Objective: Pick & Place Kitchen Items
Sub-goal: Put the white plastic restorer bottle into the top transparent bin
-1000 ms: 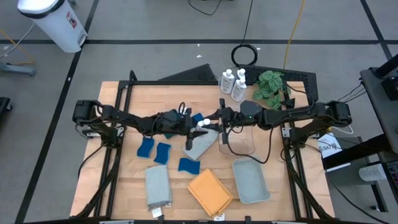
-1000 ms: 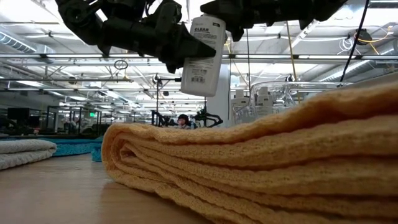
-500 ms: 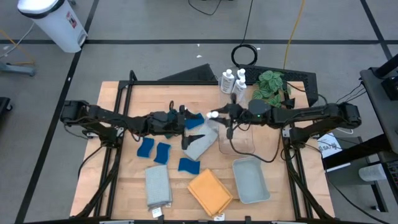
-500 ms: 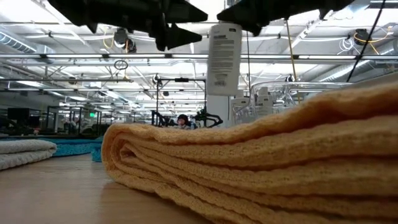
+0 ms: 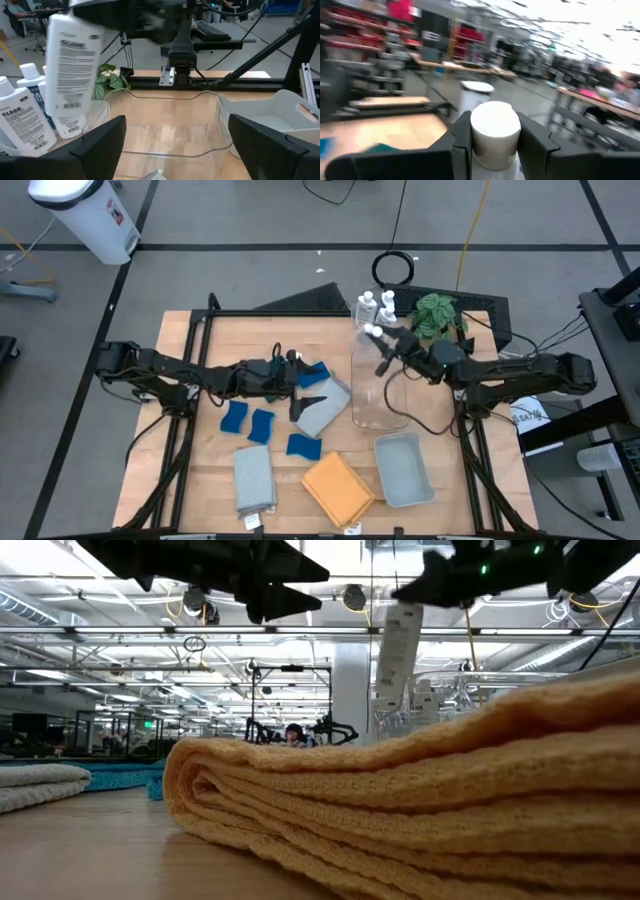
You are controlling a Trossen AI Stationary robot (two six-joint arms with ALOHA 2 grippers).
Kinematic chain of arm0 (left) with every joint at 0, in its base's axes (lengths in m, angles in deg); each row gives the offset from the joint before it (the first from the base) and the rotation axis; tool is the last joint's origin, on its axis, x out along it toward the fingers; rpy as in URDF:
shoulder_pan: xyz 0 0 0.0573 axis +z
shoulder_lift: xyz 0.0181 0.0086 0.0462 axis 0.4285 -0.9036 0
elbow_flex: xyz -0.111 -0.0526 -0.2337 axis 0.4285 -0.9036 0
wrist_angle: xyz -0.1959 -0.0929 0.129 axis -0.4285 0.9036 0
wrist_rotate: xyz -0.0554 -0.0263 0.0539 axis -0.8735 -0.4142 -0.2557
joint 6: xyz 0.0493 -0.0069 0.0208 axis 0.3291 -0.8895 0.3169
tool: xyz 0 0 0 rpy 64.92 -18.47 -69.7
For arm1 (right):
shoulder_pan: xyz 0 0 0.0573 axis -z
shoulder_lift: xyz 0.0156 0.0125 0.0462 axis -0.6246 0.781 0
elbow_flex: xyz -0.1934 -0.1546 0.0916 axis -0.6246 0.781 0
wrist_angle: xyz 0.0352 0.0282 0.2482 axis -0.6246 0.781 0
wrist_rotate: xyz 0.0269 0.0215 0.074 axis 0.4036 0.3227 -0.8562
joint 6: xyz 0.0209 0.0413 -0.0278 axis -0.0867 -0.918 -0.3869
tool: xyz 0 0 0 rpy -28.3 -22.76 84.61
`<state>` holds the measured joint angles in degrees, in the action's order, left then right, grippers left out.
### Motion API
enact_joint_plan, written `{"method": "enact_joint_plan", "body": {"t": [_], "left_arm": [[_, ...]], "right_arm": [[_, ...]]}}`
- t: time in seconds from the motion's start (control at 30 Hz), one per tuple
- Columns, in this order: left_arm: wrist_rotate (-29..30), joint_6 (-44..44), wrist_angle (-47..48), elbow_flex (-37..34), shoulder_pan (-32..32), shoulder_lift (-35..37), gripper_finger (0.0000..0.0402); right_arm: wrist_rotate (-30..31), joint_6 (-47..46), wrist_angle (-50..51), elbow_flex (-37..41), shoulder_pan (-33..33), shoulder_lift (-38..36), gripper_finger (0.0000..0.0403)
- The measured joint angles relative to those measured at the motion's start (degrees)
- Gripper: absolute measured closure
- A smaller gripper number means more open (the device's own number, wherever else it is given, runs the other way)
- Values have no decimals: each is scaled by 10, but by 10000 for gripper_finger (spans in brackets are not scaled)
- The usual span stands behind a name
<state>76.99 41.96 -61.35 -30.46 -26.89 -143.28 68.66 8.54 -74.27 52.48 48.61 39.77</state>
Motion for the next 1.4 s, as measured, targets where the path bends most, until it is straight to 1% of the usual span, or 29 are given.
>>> {"method": "enact_joint_plan", "body": {"t": [0.13, 0.3, 0.37, 0.53, 0.97, 1.3, 1.4], "left_arm": [[0, 3, -8, 0, 0, 0, 45], [0, 19, -12, 0, 0, 0, 42], [0, 22, -16, 0, 2, 0, 40], [0, 26, -22, 0, 5, 0, 39], [-1, 25, -19, 0, 6, 0, 39], [-1, 15, -13, 0, 6, 0, 39], [-1, 15, -9, 0, 6, 0, 39]], "right_arm": [[-12, -32, 5, 6, 69, 18, 317], [-132, -108, -5, 6, 150, 58, 317], [-156, -125, -7, 6, 172, 76, 317], [-181, -145, -18, 6, 201, 118, 317], [-184, -146, -45, 5, 227, 198, 317], [-183, -165, -38, 5, 227, 204, 317], [-183, -166, -30, 5, 227, 203, 306]]}}
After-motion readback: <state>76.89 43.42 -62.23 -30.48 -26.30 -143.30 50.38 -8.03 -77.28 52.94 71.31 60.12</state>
